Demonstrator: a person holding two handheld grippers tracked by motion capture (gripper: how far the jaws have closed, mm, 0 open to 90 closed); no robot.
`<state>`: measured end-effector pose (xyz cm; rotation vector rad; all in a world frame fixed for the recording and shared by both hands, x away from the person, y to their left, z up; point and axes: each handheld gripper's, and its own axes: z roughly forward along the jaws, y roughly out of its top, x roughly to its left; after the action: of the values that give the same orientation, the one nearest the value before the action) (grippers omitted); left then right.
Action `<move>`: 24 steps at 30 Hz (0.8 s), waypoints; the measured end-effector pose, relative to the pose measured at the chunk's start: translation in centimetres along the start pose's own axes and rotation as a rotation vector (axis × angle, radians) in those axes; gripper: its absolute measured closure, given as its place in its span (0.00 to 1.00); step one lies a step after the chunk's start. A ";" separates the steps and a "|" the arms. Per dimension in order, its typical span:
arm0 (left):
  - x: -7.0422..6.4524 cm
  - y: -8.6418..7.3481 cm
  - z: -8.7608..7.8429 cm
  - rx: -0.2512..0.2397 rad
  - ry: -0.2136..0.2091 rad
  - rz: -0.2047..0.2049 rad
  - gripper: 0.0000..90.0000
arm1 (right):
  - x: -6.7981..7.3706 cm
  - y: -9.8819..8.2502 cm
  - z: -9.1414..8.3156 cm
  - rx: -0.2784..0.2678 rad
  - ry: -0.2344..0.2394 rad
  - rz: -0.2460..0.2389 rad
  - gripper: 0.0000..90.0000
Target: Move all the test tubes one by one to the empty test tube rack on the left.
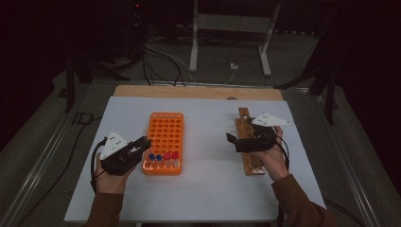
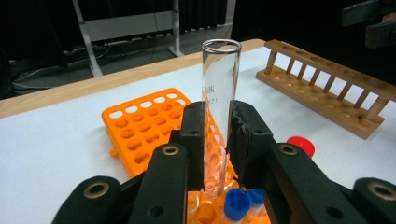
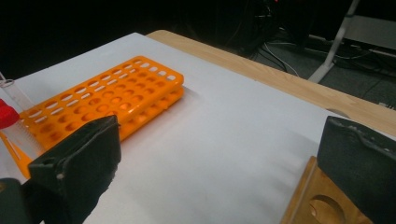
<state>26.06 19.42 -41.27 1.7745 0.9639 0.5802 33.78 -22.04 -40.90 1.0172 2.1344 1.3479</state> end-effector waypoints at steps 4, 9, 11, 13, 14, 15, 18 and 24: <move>0.1 -0.3 -0.3 0.001 0.003 -0.005 0.85 | -0.3 -0.1 -0.3 0.001 -0.011 -0.003 0.00; 0.2 -0.9 -0.6 0.007 -0.001 -0.010 0.85 | -0.7 -0.3 -0.7 -0.004 -0.018 0.004 0.00; 0.1 -1.2 -0.6 0.011 -0.002 -0.008 0.85 | -0.8 -0.4 -0.8 -0.004 -0.020 0.007 0.00; 0.1 -1.4 -0.6 0.016 -0.004 -0.006 0.85 | -0.8 -0.6 -0.9 -0.003 -0.021 0.010 0.00; 0.1 -1.5 -0.6 0.018 -0.004 -0.009 0.85 | -0.9 -0.6 -0.9 -0.004 -0.022 0.011 0.00; 0.1 -1.6 -0.6 0.020 -0.005 -0.006 0.85 | -0.9 -0.7 -1.0 -0.004 -0.022 0.014 0.00; 0.0 -1.9 -0.7 0.023 -0.006 -0.008 0.85 | -1.0 -0.8 -1.0 -0.005 -0.026 0.016 0.00; 0.0 -2.5 -0.8 0.029 -0.010 -0.009 0.85 | -1.1 -1.0 -1.2 -0.010 -0.025 0.023 0.00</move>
<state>24.62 20.32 -43.29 1.7962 0.9772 0.5537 33.33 -23.82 -41.26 1.0524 2.1025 1.3480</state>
